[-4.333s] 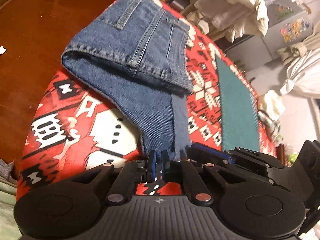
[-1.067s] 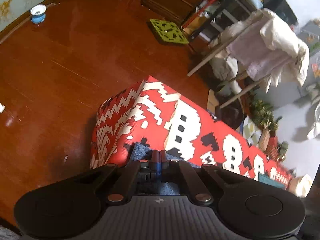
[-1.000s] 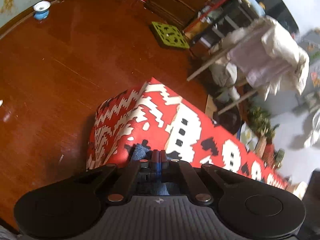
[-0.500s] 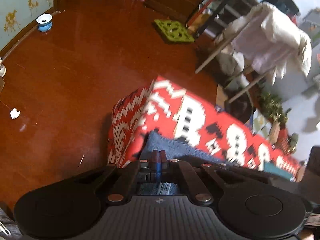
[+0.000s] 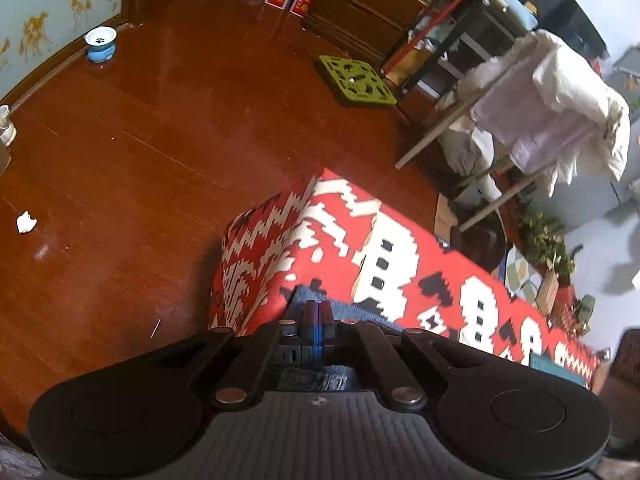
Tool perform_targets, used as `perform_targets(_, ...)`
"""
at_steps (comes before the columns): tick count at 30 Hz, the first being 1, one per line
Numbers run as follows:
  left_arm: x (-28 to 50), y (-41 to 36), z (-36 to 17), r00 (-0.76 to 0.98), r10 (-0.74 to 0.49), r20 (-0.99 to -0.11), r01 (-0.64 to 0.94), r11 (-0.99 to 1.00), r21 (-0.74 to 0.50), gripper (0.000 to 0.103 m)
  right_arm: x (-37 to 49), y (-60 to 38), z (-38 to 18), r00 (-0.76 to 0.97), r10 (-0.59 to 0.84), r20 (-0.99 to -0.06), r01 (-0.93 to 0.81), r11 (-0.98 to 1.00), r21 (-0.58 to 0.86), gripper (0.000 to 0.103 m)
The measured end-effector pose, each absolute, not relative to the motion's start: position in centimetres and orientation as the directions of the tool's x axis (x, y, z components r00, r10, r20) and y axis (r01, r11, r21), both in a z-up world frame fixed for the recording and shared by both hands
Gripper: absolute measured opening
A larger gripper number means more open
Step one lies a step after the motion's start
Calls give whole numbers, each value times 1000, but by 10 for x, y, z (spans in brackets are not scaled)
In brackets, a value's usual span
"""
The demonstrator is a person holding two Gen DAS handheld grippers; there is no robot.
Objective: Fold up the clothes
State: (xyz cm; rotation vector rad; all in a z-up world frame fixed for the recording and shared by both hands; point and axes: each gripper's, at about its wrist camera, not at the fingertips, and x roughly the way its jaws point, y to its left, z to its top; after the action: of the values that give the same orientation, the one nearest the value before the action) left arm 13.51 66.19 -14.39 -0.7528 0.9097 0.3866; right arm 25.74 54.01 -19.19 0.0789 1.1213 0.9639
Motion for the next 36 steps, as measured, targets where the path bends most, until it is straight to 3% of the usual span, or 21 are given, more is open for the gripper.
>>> perform_targets(3, 130, 659, -133, 598, -42, -801, -572, 678, -462, 0, 250, 529, -176, 79, 700, -710, -611, 597, 521, 0)
perform_targets(7, 115, 640, -117, 562, -58, -825, -542, 728, -420, 0, 235, 522, -164, 58, 688, -724, -632, 586, 507, 0)
perform_targets(13, 94, 619, -134, 533, -88, -841, -544, 726, -421, 0, 225, 517, -179, 70, 632, -772, -620, 634, 462, 0)
perform_targets(20, 92, 615, -150, 530, -79, -845, -557, 719, -416, 0, 238, 510, -194, 90, 653, -752, -595, 640, 485, 0)
perform_targets(29, 83, 603, -137, 602, -139, -786, -505, 696, -510, 0, 250, 484, -172, 104, 665, -740, -597, 637, 489, 0)
perform_targets(36, 96, 585, -151, 564, -127, -816, -520, 713, -471, 0, 252, 486, -201, 140, 616, -775, -621, 665, 416, 0)
